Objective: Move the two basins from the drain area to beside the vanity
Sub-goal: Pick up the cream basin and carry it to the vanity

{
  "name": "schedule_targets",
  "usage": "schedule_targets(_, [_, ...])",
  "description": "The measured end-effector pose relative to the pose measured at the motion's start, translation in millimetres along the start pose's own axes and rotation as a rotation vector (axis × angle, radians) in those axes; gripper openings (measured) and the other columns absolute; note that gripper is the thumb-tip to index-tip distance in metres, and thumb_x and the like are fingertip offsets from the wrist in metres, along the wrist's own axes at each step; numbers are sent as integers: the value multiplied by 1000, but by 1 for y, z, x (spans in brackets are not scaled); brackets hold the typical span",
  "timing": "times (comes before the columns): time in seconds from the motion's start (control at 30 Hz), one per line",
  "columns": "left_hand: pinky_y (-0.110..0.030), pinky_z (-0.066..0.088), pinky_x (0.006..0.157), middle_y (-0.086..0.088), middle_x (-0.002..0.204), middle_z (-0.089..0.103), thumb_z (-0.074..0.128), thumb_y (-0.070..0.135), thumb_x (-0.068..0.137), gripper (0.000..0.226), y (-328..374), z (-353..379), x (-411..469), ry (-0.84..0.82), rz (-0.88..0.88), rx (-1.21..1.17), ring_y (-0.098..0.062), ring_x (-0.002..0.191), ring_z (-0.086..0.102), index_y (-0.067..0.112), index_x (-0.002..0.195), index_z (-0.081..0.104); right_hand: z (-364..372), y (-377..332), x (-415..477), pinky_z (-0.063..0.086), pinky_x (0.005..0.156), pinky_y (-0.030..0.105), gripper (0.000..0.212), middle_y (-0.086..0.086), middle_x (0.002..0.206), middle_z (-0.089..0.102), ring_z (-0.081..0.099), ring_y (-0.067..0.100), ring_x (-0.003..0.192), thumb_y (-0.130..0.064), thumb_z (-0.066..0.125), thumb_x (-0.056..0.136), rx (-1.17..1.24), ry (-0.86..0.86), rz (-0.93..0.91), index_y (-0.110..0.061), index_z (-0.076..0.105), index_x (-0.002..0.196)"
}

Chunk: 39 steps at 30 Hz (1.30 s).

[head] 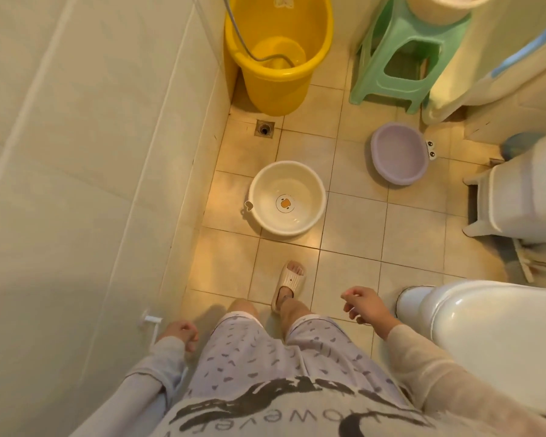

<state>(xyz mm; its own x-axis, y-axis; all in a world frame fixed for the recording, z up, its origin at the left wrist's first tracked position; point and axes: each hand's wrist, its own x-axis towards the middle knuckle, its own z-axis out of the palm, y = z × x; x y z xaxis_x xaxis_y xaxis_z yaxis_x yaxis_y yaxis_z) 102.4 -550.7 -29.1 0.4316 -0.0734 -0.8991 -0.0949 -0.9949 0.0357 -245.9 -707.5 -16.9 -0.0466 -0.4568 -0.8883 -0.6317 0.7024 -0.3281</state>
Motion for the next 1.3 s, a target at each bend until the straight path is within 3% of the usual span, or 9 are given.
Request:
schedule_targets(0.23, [-18,31,43,-9,68,58,42,1,89,33,104,15,9,-35,137,38,-14,39,51,15,61,50,-30,-27,44,38,49,22,12,8,68,61,51,19,55,-17,52,90,-51,-12,27,-9,61,86])
schedule_targets(0.37, [-21,34,51,-20,104,66,42,4,90,28,159,22,23,-110,177,88,-25,64,57,15,66,51,-35,-35,71,41,50,23,13,8,70,62,54,19,57,-18,52,90,-38,8,59,-9,61,88])
schedule_targets(0.53, [-25,48,64,-16,117,69,48,11,90,20,217,32,68,-122,196,137,-29,91,68,7,98,65,-26,-42,121,41,51,23,13,9,68,61,53,20,56,-16,52,90,-5,-5,113,-8,62,89])
schedule_targets(0.7, [-27,44,64,-18,116,68,48,12,90,15,251,61,157,-117,249,151,-23,77,62,11,95,62,4,-45,213,42,51,25,15,11,71,62,54,21,58,-14,52,90,47,6,180,-4,62,92])
schedule_targets(0.77, [-31,47,76,-16,115,67,47,14,90,20,259,81,208,-64,291,263,-27,93,62,9,99,65,21,-42,263,45,56,28,14,14,79,62,55,24,64,-12,51,90,65,38,186,-4,62,92])
schedule_targets(0.87, [-31,42,84,-14,117,64,41,18,93,29,268,115,296,-59,316,521,-25,97,56,9,113,59,54,-34,357,49,73,38,23,14,94,58,55,28,80,-9,48,90,52,107,197,-1,62,106])
schedule_targets(1.1, [-44,40,97,-23,132,52,43,21,90,47,321,147,449,220,400,550,-40,121,48,2,132,39,69,-58,521,52,90,41,58,15,140,44,49,31,123,-20,54,91,246,176,195,-11,32,143])
schedule_targets(1.2, [-45,42,94,-25,129,52,46,35,89,56,335,162,493,235,378,351,-42,117,50,-1,131,37,72,-63,572,50,92,45,58,12,141,44,48,31,124,-16,55,90,371,198,172,-11,31,142])
schedule_targets(1.3, [-45,48,93,-13,120,54,50,35,89,53,349,169,510,101,306,8,-30,103,53,3,131,42,72,-60,599,48,96,50,53,13,136,50,50,33,122,-5,55,88,451,232,172,-10,39,138])
